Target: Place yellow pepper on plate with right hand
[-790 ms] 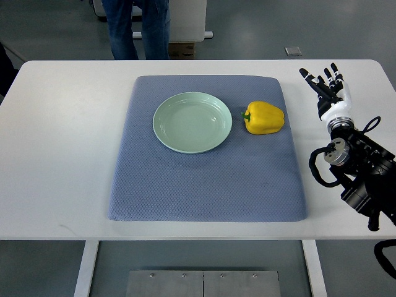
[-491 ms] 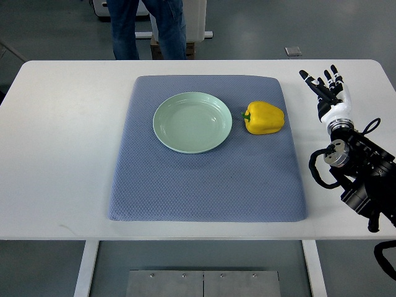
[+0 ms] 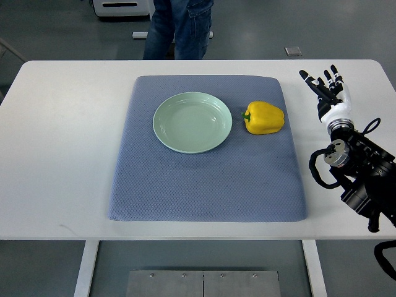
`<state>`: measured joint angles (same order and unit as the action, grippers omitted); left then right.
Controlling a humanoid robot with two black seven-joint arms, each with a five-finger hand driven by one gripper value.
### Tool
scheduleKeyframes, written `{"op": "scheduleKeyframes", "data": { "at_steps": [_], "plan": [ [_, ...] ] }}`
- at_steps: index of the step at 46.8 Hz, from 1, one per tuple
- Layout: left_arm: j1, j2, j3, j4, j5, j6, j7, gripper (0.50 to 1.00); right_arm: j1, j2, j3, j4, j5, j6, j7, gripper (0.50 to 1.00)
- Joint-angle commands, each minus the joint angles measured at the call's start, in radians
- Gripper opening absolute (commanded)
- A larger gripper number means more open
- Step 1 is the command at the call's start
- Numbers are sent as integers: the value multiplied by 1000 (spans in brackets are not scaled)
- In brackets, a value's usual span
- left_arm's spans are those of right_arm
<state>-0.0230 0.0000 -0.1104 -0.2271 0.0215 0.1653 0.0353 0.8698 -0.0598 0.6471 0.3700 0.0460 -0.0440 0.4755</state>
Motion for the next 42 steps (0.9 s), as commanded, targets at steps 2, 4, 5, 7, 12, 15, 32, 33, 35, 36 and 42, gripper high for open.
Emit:
{"op": "scheduleKeyframes", "data": {
  "at_steps": [2, 4, 5, 7, 12, 15, 32, 33, 35, 36, 42],
  "plan": [
    [0, 0, 0, 0, 0, 0, 0, 1000, 0, 0, 0, 0, 0, 0, 0, 1000],
    [0, 0, 0, 0, 0, 0, 0, 1000, 0, -2, 0, 0, 0, 1, 0, 1000],
    [0, 0, 0, 0, 0, 0, 0, 1000, -2, -2, 0, 0, 0, 1, 0, 1000],
    [0, 0, 0, 0, 0, 2, 0, 1000, -2, -3, 0, -2, 0, 0, 0, 1000],
    [0, 0, 0, 0, 0, 0, 0, 1000, 0, -5, 0, -6, 0, 0, 0, 1000],
    [0, 0, 0, 0, 0, 0, 0, 1000, 0, -9, 0, -8, 0, 0, 0, 1000],
    [0, 0, 0, 0, 0, 0, 0, 1000, 43, -17, 6, -6, 0, 1, -8, 1000],
    [0, 0, 0, 0, 0, 0, 0, 1000, 51, -17, 6, -8, 0, 1, -8, 1000],
    [0, 0, 0, 0, 0, 0, 0, 1000, 63, -18, 6, -8, 0, 0, -9, 1000],
    [0, 0, 0, 0, 0, 0, 0, 1000, 66, -18, 6, -9, 0, 0, -9, 1000],
    [0, 0, 0, 0, 0, 0, 0, 1000, 63, -34, 6, -11, 0, 0, 0, 1000]
  ]
}}
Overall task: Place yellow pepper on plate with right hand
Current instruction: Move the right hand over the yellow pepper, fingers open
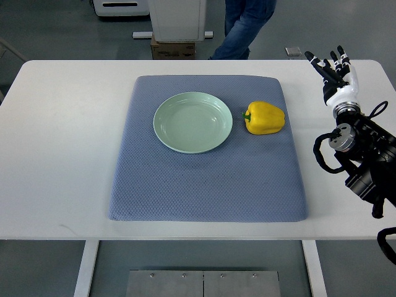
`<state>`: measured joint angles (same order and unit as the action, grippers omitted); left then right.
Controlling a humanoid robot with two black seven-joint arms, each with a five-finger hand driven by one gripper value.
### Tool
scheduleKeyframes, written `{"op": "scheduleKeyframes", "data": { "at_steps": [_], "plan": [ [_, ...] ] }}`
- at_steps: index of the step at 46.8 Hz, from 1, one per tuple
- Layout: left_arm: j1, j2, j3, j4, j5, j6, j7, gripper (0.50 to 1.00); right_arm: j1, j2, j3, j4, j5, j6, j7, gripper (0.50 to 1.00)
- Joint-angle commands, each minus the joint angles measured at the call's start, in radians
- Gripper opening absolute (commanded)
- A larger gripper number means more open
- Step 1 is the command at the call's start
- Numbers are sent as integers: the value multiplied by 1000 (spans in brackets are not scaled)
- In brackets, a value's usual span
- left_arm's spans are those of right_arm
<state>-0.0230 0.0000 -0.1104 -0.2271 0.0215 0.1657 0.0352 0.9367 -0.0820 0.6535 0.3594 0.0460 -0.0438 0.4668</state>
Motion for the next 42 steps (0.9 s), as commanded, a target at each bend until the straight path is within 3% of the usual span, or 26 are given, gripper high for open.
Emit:
{"op": "scheduleKeyframes", "data": {
  "at_steps": [1, 17, 23, 34, 42],
  "plan": [
    [0, 0, 0, 0, 0, 0, 0, 1000, -6, -15, 0, -2, 0, -1, 10, 1000],
    [0, 0, 0, 0, 0, 0, 0, 1000, -7, -21, -18, 12, -8, 8, 45, 1000],
    [0, 0, 0, 0, 0, 0, 0, 1000, -3, -39, -109, 9, -48, 84, 58, 1000],
    [0, 0, 0, 0, 0, 0, 0, 1000, 22, -62, -222, 12, -100, 99, 59, 1000],
    [0, 0, 0, 0, 0, 0, 0, 1000, 25, -114, -325, 15, -144, 107, 102, 1000]
  ]
}}
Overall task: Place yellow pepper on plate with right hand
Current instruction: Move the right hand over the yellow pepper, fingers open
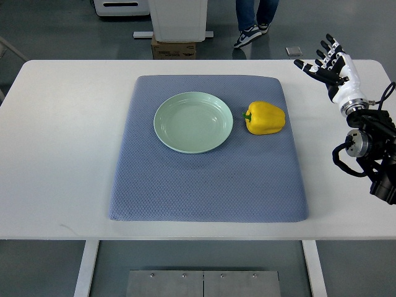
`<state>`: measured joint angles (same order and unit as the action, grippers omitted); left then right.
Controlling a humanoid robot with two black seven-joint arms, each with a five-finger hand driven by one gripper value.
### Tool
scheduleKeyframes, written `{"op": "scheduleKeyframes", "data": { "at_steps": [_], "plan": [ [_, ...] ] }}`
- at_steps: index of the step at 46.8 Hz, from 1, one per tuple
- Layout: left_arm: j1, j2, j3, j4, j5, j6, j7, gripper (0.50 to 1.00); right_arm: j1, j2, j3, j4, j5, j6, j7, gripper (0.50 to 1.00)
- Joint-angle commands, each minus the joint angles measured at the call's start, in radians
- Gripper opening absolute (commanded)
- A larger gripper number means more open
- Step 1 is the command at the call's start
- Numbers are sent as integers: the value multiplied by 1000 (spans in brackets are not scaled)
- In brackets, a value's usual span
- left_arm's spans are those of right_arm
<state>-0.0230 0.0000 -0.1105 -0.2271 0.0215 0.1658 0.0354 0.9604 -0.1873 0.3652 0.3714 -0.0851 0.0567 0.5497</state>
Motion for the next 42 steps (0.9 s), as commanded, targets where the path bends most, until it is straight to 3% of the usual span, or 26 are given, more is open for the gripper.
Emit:
{"op": "scheduleKeyframes", "data": {
  "at_steps": [1, 4, 14, 28, 42],
  "plan": [
    [0, 0, 0, 0, 0, 0, 0, 1000, 3, -11, -49, 4, -16, 9, 27, 1000],
    [0, 0, 0, 0, 0, 0, 0, 1000, 7, -17, -84, 11, -28, 11, 59, 1000],
    [-2, 0, 0, 0, 0, 0, 0, 1000, 12, -44, -158, 40, -84, 11, 61, 1000],
    [0, 0, 0, 0, 0, 0, 0, 1000, 46, -234, -196, 394, -237, 3, 61, 1000],
    [0, 0, 0, 0, 0, 0, 0, 1000, 211, -270, -472, 443, -289, 3, 61, 1000]
  ]
}}
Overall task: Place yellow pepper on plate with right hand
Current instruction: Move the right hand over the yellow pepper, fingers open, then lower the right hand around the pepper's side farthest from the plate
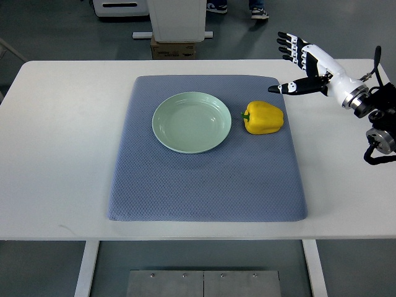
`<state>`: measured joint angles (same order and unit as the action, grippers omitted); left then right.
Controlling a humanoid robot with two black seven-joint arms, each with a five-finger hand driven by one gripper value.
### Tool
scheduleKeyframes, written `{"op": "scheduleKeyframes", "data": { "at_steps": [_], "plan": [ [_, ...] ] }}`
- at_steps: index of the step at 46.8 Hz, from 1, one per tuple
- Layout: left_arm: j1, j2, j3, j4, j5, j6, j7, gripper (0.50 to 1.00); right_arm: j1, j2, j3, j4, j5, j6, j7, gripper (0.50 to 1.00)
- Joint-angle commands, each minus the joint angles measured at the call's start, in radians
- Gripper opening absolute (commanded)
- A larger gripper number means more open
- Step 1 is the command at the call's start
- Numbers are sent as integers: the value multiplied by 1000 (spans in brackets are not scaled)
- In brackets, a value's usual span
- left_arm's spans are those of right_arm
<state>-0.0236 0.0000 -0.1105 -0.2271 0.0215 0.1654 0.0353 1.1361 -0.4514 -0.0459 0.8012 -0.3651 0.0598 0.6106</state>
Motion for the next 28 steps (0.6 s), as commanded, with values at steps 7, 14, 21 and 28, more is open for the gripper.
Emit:
{"op": "scheduleKeyframes", "data": {
  "at_steps": [7, 14, 21, 28],
  "plan": [
    [1, 0, 0, 0, 0, 0, 0, 1000, 111, -13, -186, 49, -15, 0, 0, 1000],
    [1, 0, 0, 0, 0, 0, 0, 1000, 146, -15, -250, 67, -57, -5, 0, 1000],
    [1, 0, 0, 0, 0, 0, 0, 1000, 160, -15, -259, 72, -68, -8, 0, 995],
    [1, 0, 0, 0, 0, 0, 0, 1000, 159, -9, -267, 73, -92, -32, 0, 995]
  ]
}}
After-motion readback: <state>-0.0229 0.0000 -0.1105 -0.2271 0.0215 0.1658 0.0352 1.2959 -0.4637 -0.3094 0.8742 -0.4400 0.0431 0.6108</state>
